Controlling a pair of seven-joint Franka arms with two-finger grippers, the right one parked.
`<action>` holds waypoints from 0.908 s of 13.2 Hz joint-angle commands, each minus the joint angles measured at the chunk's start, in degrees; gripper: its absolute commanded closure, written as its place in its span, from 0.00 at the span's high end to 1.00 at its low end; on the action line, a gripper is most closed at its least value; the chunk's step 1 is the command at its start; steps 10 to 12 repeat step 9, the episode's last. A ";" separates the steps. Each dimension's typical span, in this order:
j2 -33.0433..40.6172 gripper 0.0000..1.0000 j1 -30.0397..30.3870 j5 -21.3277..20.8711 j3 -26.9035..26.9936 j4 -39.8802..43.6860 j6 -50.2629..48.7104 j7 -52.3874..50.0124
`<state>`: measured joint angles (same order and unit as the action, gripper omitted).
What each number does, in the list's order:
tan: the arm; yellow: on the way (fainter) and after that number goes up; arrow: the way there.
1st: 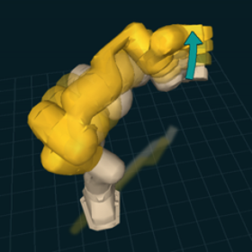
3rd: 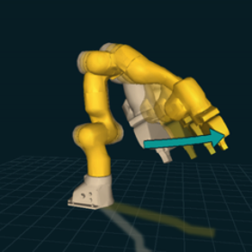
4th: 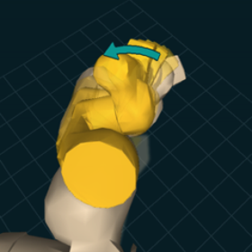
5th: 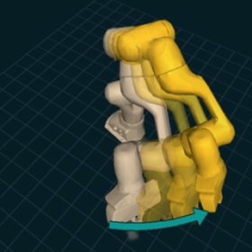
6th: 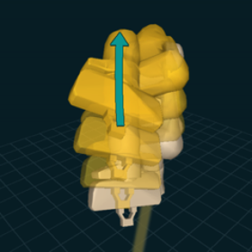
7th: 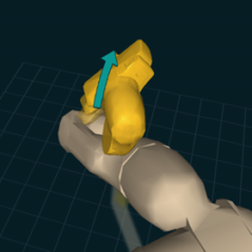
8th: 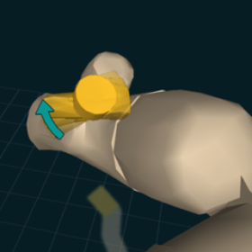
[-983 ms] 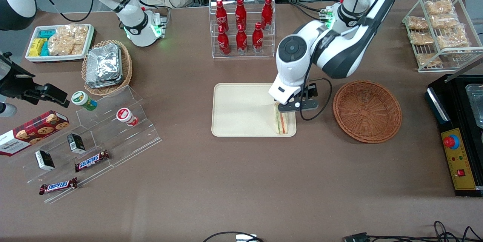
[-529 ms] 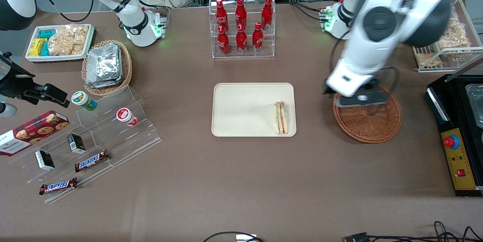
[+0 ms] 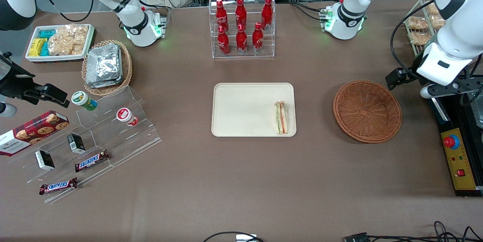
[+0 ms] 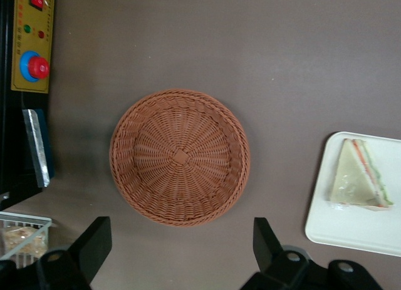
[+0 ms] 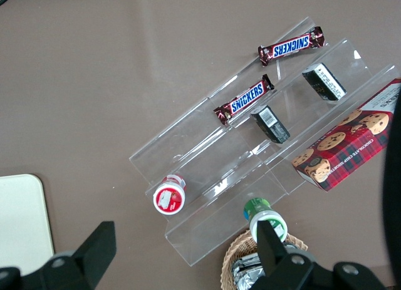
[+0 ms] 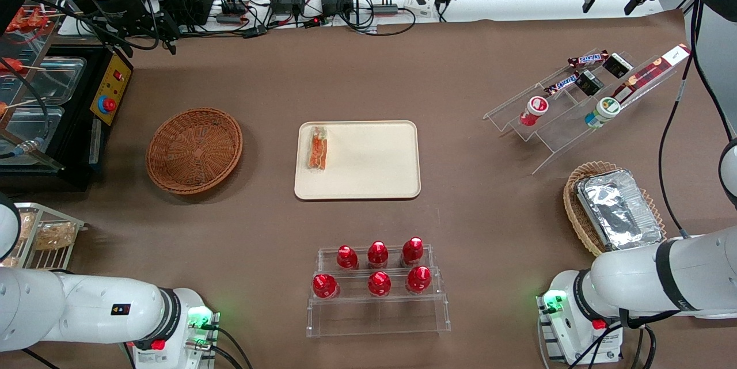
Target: Place sandwich from basket to tray
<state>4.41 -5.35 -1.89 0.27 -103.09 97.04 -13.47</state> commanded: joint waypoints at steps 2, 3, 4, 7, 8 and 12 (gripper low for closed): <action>1.04 1.00 -0.98 4.00 4.39 2.26 -1.85 5.19; 0.78 1.00 -0.98 3.65 4.30 3.32 -2.55 5.73; 0.51 1.00 -0.98 3.48 4.30 4.20 -2.82 5.74; 0.16 1.00 -1.16 3.30 4.04 4.64 -2.82 5.04; -0.28 1.00 -1.50 3.12 4.04 5.52 -2.82 4.77; -0.72 1.00 -1.51 3.38 3.95 6.57 -3.87 4.60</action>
